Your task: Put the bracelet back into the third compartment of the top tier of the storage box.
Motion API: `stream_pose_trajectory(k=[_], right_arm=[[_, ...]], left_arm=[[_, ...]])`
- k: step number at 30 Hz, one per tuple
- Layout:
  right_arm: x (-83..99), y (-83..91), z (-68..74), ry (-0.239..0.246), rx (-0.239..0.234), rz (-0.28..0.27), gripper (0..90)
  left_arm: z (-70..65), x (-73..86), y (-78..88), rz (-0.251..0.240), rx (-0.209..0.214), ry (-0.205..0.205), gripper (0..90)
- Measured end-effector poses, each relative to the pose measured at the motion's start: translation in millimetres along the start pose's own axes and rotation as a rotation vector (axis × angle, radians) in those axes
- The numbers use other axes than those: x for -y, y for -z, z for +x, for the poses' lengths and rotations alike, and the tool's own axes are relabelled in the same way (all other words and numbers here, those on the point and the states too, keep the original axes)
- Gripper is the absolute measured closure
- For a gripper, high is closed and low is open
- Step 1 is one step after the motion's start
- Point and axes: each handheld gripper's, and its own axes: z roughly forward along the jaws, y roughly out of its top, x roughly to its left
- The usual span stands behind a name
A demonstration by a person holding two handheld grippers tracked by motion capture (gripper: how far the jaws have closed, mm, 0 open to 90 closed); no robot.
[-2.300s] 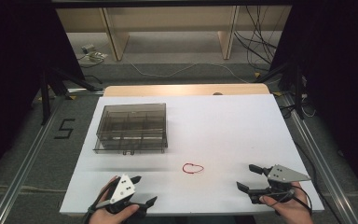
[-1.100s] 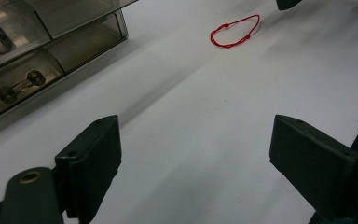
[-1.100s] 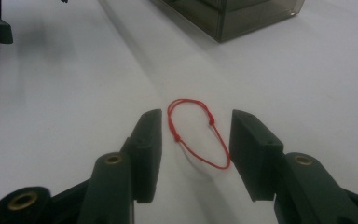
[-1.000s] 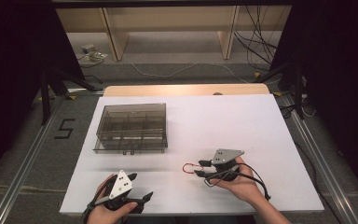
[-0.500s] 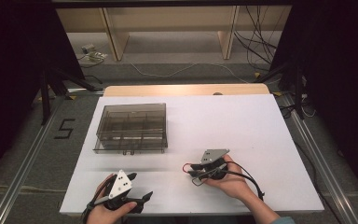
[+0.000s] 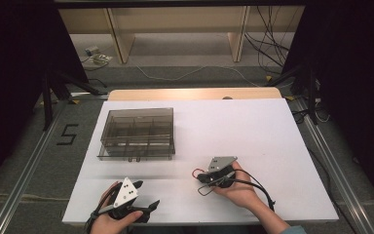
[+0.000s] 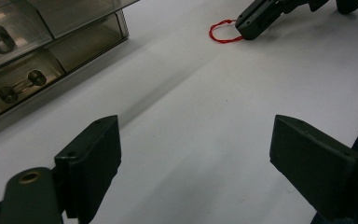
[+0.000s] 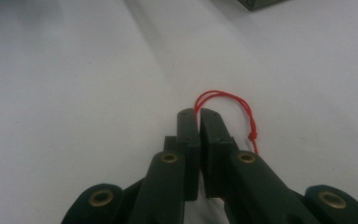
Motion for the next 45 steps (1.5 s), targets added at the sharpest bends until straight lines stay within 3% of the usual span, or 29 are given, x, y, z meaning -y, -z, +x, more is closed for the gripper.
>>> stream_pose_trajectory(k=[7,20,45], right_arm=[[-0.3,0.9,0.6,-0.002,0.001,-0.002,88.0],[-5.7,12.6,-1.3,-0.042,-0.004,-0.058,88.1],[-19.2,23.4,2.7,-0.02,0.003,-0.101,88.2]], left_arm=[[0.1,-0.1,0.0,0.001,-0.004,0.0,16.1],[0.5,0.0,0.3,0.0,-0.01,0.001,16.2],[0.6,0.3,-0.4,0.001,-0.008,-0.001,16.4]])
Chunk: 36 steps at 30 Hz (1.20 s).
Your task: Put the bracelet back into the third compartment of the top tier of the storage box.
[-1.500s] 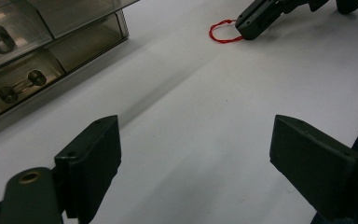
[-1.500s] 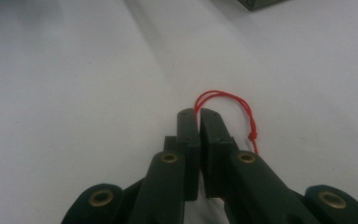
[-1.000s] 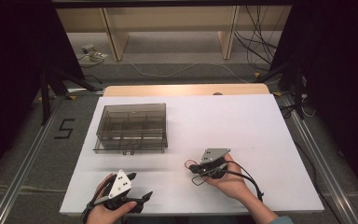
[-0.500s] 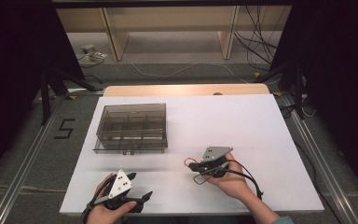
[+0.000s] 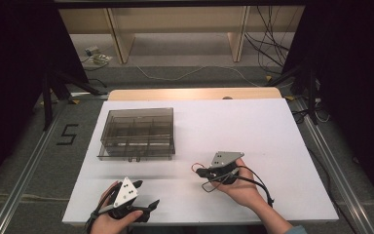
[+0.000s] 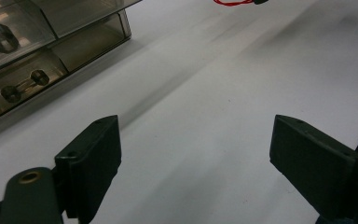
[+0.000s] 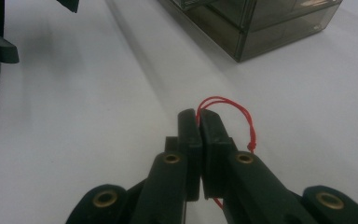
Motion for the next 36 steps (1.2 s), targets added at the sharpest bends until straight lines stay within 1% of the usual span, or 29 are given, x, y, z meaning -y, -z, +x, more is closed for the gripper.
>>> stream_pose_trajectory(k=[5,12,22,35,36], right_arm=[[-2.3,0.9,1.0,0.01,0.004,0.002,88.2],[-7.2,2.2,2.2,0.018,0.007,-0.01,88.3],[-12.5,2.8,2.8,0.022,0.012,-0.021,88.2],[-22.0,4.1,4.4,0.025,0.008,-0.044,88.3],[-23.0,4.5,4.1,0.028,0.008,-0.044,88.3]], left_arm=[[-0.2,0.1,-0.2,0.0,0.002,0.0,16.5],[0.0,0.3,-0.1,-0.001,0.001,0.0,16.5],[0.0,0.2,0.3,-0.004,-0.001,0.0,16.5],[-0.2,0.3,0.3,-0.003,-0.003,-0.001,16.5],[0.2,0.2,0.5,-0.001,-0.004,-0.007,16.5]])
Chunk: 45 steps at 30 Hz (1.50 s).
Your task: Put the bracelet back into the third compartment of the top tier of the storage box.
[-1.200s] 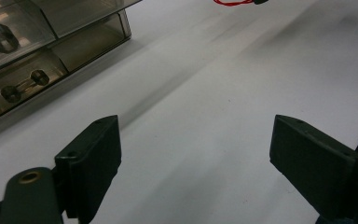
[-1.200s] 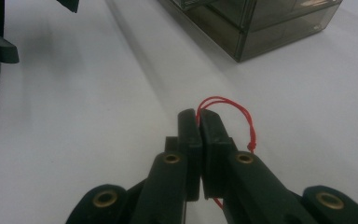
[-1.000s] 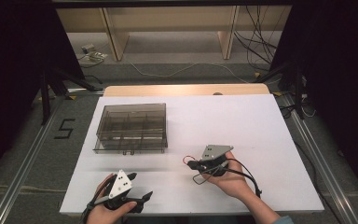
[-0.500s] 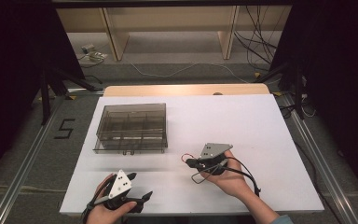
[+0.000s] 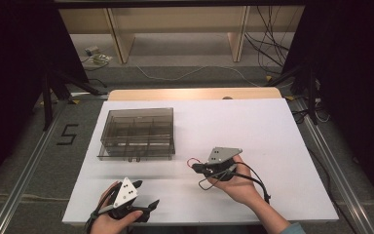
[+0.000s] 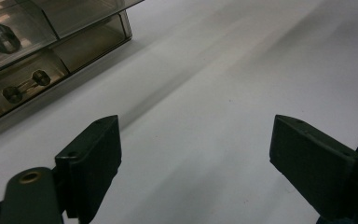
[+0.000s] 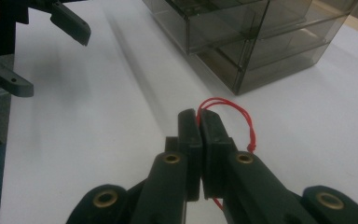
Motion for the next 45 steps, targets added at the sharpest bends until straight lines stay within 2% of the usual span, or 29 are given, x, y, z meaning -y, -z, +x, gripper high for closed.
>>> stream_pose_trajectory(k=[15,45], right_arm=[[-13.2,0.2,-1.1,0.001,0.0,-0.031,88.4],[-28.7,-3.6,-1.0,0.008,-0.003,-0.06,88.4]], left_arm=[[0.2,0.0,0.4,-0.002,-0.002,0.002,16.5],[0.4,0.1,0.7,-0.003,-0.006,0.002,16.6]])
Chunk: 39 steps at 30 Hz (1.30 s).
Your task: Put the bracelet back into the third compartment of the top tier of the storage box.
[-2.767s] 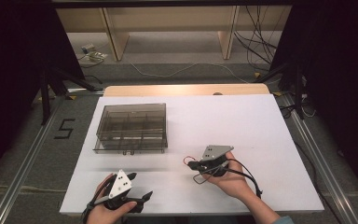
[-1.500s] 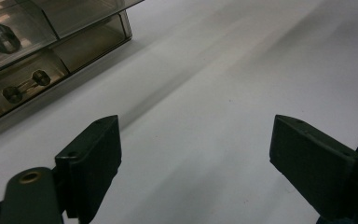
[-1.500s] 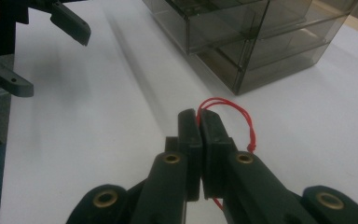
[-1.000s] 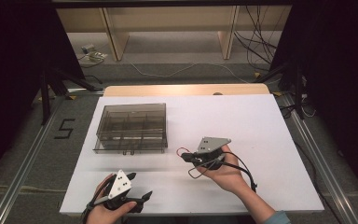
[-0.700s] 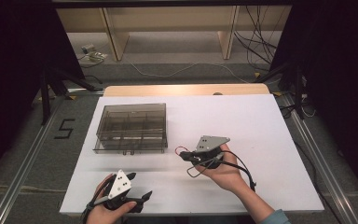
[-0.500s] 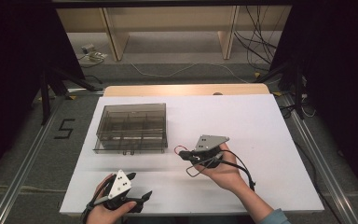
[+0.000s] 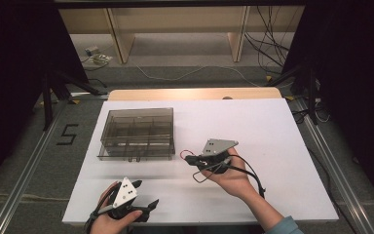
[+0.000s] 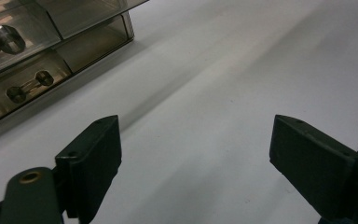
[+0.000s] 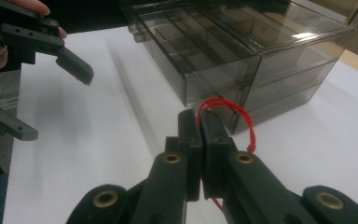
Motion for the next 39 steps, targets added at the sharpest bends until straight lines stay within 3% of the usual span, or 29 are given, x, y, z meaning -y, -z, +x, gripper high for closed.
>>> stream_pose_trajectory(k=[39], right_arm=[[-15.1,-7.9,-0.1,0.011,-0.01,-0.019,88.4]], left_arm=[[0.1,-0.2,0.5,-0.006,0.0,0.0,16.6]])
